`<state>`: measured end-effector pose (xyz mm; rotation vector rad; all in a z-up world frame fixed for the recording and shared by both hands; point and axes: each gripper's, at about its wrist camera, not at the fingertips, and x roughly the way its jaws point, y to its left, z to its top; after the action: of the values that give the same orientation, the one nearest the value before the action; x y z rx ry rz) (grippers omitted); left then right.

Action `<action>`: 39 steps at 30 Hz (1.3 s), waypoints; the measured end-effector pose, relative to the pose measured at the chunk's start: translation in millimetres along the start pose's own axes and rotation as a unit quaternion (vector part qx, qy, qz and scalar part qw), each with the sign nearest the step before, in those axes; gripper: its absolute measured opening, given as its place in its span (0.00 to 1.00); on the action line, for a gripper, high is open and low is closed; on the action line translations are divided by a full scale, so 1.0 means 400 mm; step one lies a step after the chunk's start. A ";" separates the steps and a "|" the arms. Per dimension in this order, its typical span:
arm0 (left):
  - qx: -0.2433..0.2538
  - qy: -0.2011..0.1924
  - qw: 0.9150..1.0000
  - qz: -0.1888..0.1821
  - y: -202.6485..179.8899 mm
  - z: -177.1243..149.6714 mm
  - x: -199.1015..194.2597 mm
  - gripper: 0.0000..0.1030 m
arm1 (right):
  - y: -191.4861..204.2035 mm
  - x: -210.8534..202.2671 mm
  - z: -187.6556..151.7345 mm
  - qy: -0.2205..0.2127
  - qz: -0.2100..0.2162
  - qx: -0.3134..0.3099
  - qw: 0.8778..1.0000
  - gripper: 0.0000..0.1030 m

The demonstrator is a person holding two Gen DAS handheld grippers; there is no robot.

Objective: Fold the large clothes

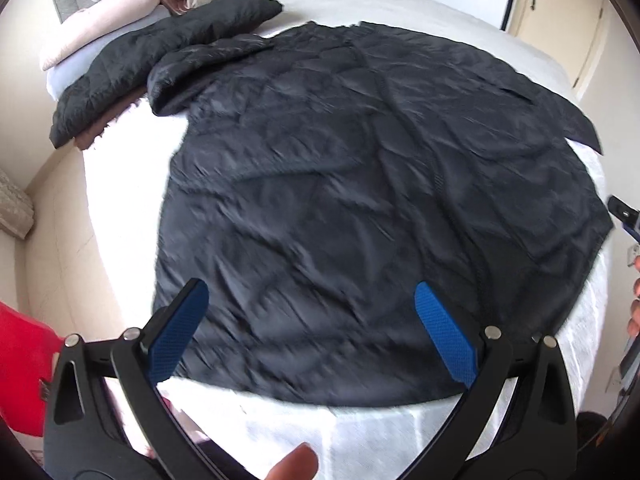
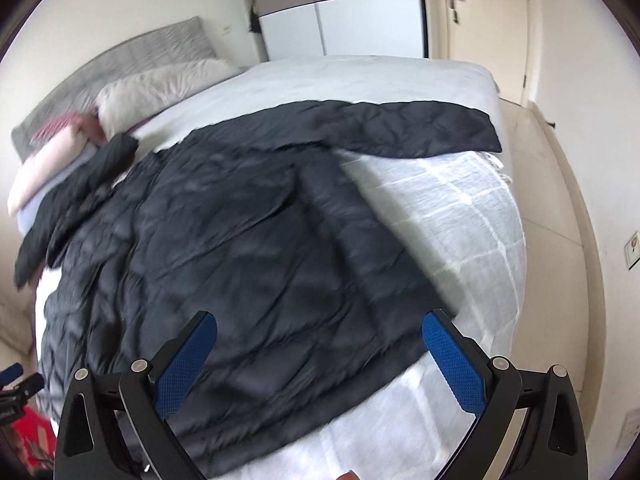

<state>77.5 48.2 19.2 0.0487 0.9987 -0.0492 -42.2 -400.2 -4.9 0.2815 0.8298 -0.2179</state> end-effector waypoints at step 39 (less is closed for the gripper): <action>-0.084 0.104 0.987 -0.087 0.254 0.106 0.255 0.30 | -0.073 -0.036 -0.211 0.077 -0.030 0.001 0.997 0.22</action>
<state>174.7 144.9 -41.7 -0.1917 1.2110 -0.1204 -118.9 -398.8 -52.8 0.2781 0.9916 -0.2563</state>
